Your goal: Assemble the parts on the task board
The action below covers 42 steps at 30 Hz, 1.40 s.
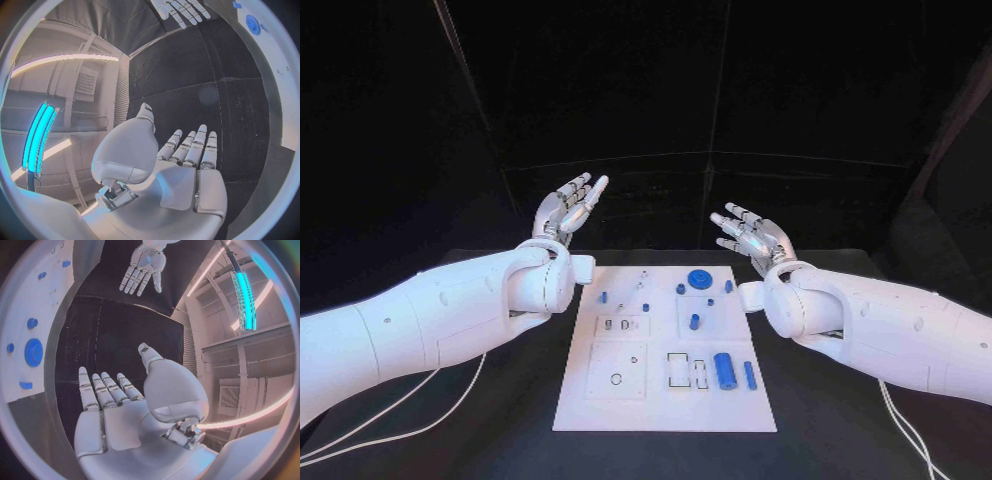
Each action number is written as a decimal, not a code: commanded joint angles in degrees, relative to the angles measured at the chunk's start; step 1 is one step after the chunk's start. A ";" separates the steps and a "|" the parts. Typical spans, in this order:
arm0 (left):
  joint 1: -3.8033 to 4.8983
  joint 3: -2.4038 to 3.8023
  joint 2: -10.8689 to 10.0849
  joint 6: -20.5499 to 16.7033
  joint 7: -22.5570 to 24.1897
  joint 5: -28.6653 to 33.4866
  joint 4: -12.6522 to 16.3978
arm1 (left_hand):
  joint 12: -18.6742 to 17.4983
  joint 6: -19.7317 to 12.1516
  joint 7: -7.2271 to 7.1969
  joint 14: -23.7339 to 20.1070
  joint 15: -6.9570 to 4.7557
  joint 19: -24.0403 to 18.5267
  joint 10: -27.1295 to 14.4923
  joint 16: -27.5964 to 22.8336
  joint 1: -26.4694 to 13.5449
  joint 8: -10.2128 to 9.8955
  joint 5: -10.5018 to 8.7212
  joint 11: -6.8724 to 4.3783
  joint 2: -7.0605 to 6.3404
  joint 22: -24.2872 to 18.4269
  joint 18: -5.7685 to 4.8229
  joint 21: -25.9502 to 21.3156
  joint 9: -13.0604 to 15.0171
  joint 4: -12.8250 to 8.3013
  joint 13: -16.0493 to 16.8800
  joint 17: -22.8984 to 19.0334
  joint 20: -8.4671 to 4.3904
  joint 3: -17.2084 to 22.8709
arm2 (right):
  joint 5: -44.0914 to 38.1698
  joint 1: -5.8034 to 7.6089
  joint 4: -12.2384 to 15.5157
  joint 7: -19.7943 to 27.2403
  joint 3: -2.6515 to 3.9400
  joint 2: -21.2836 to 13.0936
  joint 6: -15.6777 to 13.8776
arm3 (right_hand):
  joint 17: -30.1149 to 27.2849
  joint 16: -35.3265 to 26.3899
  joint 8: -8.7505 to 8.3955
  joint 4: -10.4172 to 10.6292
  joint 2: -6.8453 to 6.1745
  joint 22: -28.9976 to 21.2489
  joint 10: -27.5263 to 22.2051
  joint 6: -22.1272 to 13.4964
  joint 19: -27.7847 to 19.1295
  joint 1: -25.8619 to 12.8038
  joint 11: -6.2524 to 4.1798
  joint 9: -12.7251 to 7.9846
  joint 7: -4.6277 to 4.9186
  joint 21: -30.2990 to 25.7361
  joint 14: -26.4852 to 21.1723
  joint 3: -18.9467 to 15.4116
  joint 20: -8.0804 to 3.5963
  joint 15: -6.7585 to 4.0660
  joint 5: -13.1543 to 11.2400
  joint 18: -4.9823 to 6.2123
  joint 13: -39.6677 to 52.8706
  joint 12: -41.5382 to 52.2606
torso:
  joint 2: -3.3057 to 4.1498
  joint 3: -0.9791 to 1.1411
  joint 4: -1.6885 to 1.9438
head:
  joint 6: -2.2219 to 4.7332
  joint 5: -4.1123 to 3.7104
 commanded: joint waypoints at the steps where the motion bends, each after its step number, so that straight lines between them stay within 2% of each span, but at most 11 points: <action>1: 0.62 -0.27 0.62 6.23 3.33 2.22 -1.39 | 0.33 1.08 6.37 1.14 0.38 0.23 0.95 0.44 2.00 0.43 0.37 0.39 0.16 0.11 0.70 0.30 0.17 0.56 0.15 0.16 0.68 -0.12 | -3.88 0.75 -2.32 -3.05 -0.41 0.90 11.54 | 1.49 3.68 1.94 -7.32 -0.21 2.52 15.17 10.46 13.41 9.48 0.76 1.07 8.56 5.12 18.08 1.49 0.40 0.04 0.00 3.52 1.15 2.38 | 0.00 -0.02 0.01 | 0.00 0.00; 5: 0.71 -0.32 0.71 6.40 3.39 2.28 -1.58 | 0.58 2.55 7.19 2.95 0.77 0.56 2.94 0.82 2.41 0.64 0.37 1.20 0.22 0.22 0.68 0.51 0.32 0.43 0.34 0.47 0.78 0.05 | -4.67 1.27 -4.12 -3.83 -0.83 1.61 14.42 | 2.20 7.32 5.54 -10.12 -0.93 3.67 31.12 27.69 18.61 11.06 -1.62 2.68 6.62 8.45 32.78 1.86 0.22 -2.65 -0.02 5.97 2.03 6.10 | 0.00 -0.02 0.01 | 0.00 0.00; 9: 0.71 -0.32 0.71 6.40 3.39 2.28 -1.58 | 0.91 4.64 7.56 6.21 1.01 1.84 5.76 1.48 3.08 0.94 0.41 1.68 0.31 0.46 0.56 0.94 0.50 0.18 0.57 0.91 0.78 0.27 | -4.97 1.47 -4.80 -4.12 -0.98 1.88 15.52 | 2.01 8.20 6.34 -11.93 -1.19 4.49 35.58 34.69 22.30 11.58 -3.06 2.67 5.55 10.92 38.33 2.82 -0.40 -4.25 -0.22 7.00 1.63 6.68 | 0.00 -0.02 0.01 | 0.00 0.00; 10: 0.82 -0.34 -1.38 8.11 4.11 3.03 0.30 | 1.07 5.67 7.64 8.49 1.12 3.00 7.36 2.03 3.49 1.05 0.45 1.93 0.32 0.65 0.49 1.31 0.58 0.00 0.67 1.20 0.74 0.35 | -22.48 3.38 -6.08 -3.44 -0.94 -0.28 7.60 | 1.82 8.10 6.12 -12.41 -1.15 4.80 36.55 35.59 23.57 11.45 -3.40 2.43 5.40 11.82 39.69 3.29 -0.87 -4.66 -0.24 6.81 1.44 6.40 | 0.44 -0.05 0.22 | -0.38 -0.63; 13: 0.89 -0.34 -2.22 8.34 4.39 3.08 1.36 | 1.92 9.67 7.72 16.16 0.88 9.06 14.27 4.05 4.71 1.53 0.39 2.12 0.28 1.61 0.69 3.14 0.85 -0.69 1.11 2.14 0.70 0.50 | -26.51 4.36 -6.20 -3.98 -0.94 -0.60 7.20 | 1.83 8.12 5.58 -13.92 -1.45 5.55 38.89 37.51 26.06 11.33 -4.01 2.10 4.84 13.86 43.41 4.51 -2.11 -5.78 -0.57 6.84 1.46 5.72 | 0.99 -0.09 0.28 | -0.18 -0.82; 16: 0.95 -0.33 -3.73 8.62 4.58 3.11 3.57 | 3.16 14.19 7.79 20.78 -0.47 22.50 22.93 5.85 5.35 1.96 0.35 1.15 0.33 3.73 2.10 7.46 1.07 -1.16 1.56 2.61 0.58 0.32 | -32.38 5.80 -6.11 -5.42 -0.93 -0.86 7.40 | 2.22 8.65 4.51 -15.24 -2.04 6.79 39.93 37.58 28.99 11.42 -4.28 1.93 4.93 16.59 47.38 5.20 -3.53 -6.85 -1.09 6.94 1.52 4.82 | 1.78 -0.19 0.22 | 0.06 -0.83; 17: 0.97 -0.32 -4.47 8.71 4.74 3.12 4.81 | 3.26 15.51 7.70 21.68 -0.74 23.67 24.42 6.01 5.61 2.00 0.38 1.01 0.28 3.78 2.34 7.83 1.11 -1.44 1.60 2.57 0.51 0.22 | -35.60 6.50 -5.96 -6.31 -0.92 -1.04 7.63 | 2.35 8.79 4.09 -15.62 -2.40 7.40 40.29 37.59 29.84 11.35 -4.43 1.96 4.87 17.81 48.95 5.13 -4.02 -7.24 -1.93 6.88 1.55 4.44 | 2.29 -0.30 0.21 | 0.27 -0.90; 25: 1.08 -0.30 -7.64 8.36 4.79 3.14 10.47 | 5.29 23.85 6.65 28.00 -2.75 30.41 32.76 7.79 6.90 2.67 0.35 -0.57 0.19 4.09 4.15 9.97 1.56 -3.54 1.91 2.74 0.24 -0.25 | -50.32 9.33 -4.15 -11.48 -0.91 -1.83 8.86 | 4.66 11.56 4.06 -16.25 -4.05 13.45 45.90 41.29 33.89 13.03 -6.39 2.20 3.60 28.19 59.73 5.16 -7.58 -10.68 0.05 6.79 1.68 4.06 | 4.73 -0.43 0.32 | 1.14 -1.23; 30: 1.10 -0.30 -9.47 8.31 4.62 3.14 13.65 | 6.15 28.70 6.04 31.01 -3.65 33.91 35.22 8.69 7.58 3.00 0.40 -1.34 0.29 4.23 4.40 10.95 1.79 -4.87 1.91 2.81 -0.38 -0.35 | -59.02 10.65 -2.83 -15.50 -0.89 -1.88 9.89 | 7.34 14.15 4.04 -16.18 -5.01 19.72 50.05 44.21 33.10 13.11 -7.76 2.18 2.46 37.59 64.64 6.29 -9.57 -12.42 3.97 6.60 1.71 3.58 | 6.18 -0.47 0.30 | 1.77 -1.18; 34: 1.10 -0.30 -10.99 8.66 4.49 3.12 16.39 | 6.58 31.68 5.71 32.88 -4.22 35.70 36.75 9.07 8.22 3.23 0.43 -1.79 0.56 4.19 4.41 11.26 1.92 -5.96 1.89 2.93 -0.90 -0.03 | -66.92 11.39 -1.91 -19.13 -0.86 -1.60 11.73 | 9.65 16.61 3.75 -16.01 -5.47 22.87 51.65 45.66 32.22 11.90 -8.60 2.13 1.79 42.29 67.02 7.10 -9.97 -13.10 3.36 6.76 1.71 2.87 | 7.57 -0.49 0.53 | 2.47 -1.32; 42: 1.10 -0.30 -12.88 9.58 4.23 2.71 20.73 | 7.05 33.62 5.25 35.73 -5.04 38.12 39.39 9.11 8.28 2.94 0.45 -2.47 0.80 3.94 4.41 11.39 1.86 -7.21 1.94 3.55 -1.70 0.11 | -80.93 11.84 -0.69 -24.20 -0.85 0.20 16.49 | 16.30 25.92 2.23 -15.62 -6.62 26.32 50.16 45.43 34.50 9.05 -9.06 2.01 1.10 48.54 70.57 8.49 -10.45 -13.76 0.26 6.98 1.67 1.60 | 9.55 -0.40 1.15 | 2.61 -1.81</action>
